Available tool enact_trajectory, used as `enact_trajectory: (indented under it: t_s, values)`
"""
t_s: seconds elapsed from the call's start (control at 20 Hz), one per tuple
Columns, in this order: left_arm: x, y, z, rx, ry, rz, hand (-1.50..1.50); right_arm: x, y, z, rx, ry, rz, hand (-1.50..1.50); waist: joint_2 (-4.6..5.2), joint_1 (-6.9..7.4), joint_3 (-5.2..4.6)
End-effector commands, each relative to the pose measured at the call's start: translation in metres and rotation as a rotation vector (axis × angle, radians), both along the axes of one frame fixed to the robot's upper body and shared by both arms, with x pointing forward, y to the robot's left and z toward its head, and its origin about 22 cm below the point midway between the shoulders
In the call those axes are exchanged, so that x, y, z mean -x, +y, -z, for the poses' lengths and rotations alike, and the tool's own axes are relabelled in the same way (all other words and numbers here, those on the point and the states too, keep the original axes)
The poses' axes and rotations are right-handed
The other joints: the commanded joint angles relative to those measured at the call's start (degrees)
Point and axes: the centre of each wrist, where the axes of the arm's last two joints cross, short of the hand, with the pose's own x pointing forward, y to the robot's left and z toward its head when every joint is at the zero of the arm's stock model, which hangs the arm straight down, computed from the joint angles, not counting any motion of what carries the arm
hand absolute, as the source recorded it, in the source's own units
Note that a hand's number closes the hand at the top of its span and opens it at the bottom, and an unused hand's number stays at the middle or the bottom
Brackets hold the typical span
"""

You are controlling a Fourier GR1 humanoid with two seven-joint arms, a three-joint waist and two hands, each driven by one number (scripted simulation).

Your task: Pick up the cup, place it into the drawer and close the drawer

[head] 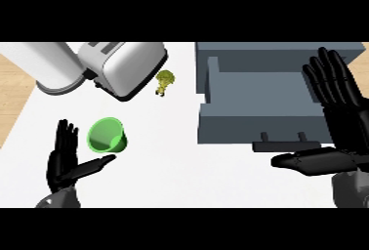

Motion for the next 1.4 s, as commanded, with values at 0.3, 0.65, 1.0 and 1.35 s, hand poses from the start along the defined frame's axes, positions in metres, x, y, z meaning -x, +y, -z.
enact_trajectory:
  t_s: [0.3,0.65,1.0,1.35]
  values:
    - [0.003,0.020,0.044,-0.007,-0.001,-0.024,-1.50,-0.003,-0.005,-0.022,-0.001,0.010,0.004,-1.50,0.13,-0.46,-0.06]
    - [-0.007,0.012,0.049,-0.006,-0.057,-0.010,-1.50,-0.009,0.004,-0.021,0.015,0.003,-0.023,-1.50,0.33,-0.86,-0.13]
    - [-0.014,-0.008,0.052,-0.023,-0.073,0.001,-1.50,-0.013,-0.002,-0.011,0.026,0.000,-0.004,-1.50,0.50,-1.00,-0.15]
    - [-0.013,0.001,0.049,0.009,-0.101,0.044,-1.50,-0.019,0.000,-0.019,0.030,0.000,0.006,-1.50,0.70,-1.26,-0.21]
